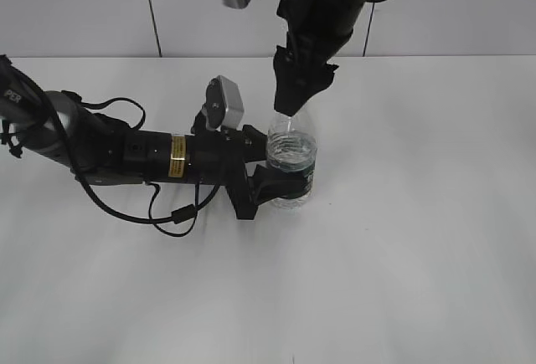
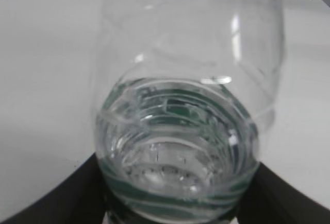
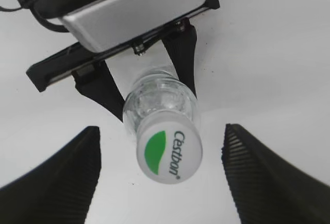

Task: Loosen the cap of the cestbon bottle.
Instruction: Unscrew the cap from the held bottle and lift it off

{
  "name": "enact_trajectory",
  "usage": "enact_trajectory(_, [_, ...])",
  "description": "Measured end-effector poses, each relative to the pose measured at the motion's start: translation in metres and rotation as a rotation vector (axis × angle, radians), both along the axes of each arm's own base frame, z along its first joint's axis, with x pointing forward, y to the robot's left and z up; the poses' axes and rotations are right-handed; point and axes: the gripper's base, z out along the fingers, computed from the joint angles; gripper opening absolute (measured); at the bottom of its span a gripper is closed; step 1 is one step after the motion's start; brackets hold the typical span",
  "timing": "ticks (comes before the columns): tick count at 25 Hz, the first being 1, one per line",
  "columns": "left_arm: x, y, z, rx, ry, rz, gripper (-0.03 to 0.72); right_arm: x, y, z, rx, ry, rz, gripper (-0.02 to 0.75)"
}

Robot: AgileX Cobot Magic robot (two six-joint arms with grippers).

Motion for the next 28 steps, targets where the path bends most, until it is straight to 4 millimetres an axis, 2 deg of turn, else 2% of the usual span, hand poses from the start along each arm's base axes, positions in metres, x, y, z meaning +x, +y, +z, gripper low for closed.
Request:
enact_trajectory(3, [0.0, 0.0, 0.0, 0.0, 0.0, 0.0, 0.419, 0.001, 0.001, 0.008, 0.043, 0.04, -0.172, 0.561])
enact_trajectory(8, [0.0, 0.0, 0.0, -0.001, 0.0, 0.0, 0.419, 0.007, -0.004, 0.036, 0.149, 0.098, -0.766, 0.558])
enact_trajectory(10, [0.0, 0.0, 0.0, -0.001, 0.0, 0.0, 0.419, 0.009, -0.006, 0.038, 0.154, 0.094, -0.848, 0.543])
enact_trajectory(15, [0.0, 0.0, 0.0, -0.001, 0.0, 0.0, 0.419, 0.008, -0.004, 0.037, 0.175, 0.131, -0.893, 0.479])
enact_trajectory(19, [0.0, 0.0, 0.0, -0.001, 0.0, 0.0, 0.419, 0.008, -0.003, 0.036, 0.18, 0.145, -0.896, 0.468])
enact_trajectory(25, [0.0, 0.0, 0.0, -0.001, 0.0, -0.002, 0.419, 0.0, -0.004, 0.008, 0.111, 0.229, -0.908, 0.463])
enact_trajectory(28, [0.0, 0.0, 0.0, -0.001, 0.0, -0.002, 0.419, 0.0, -0.005, 0.006, 0.104, 0.234, -0.911, 0.463])
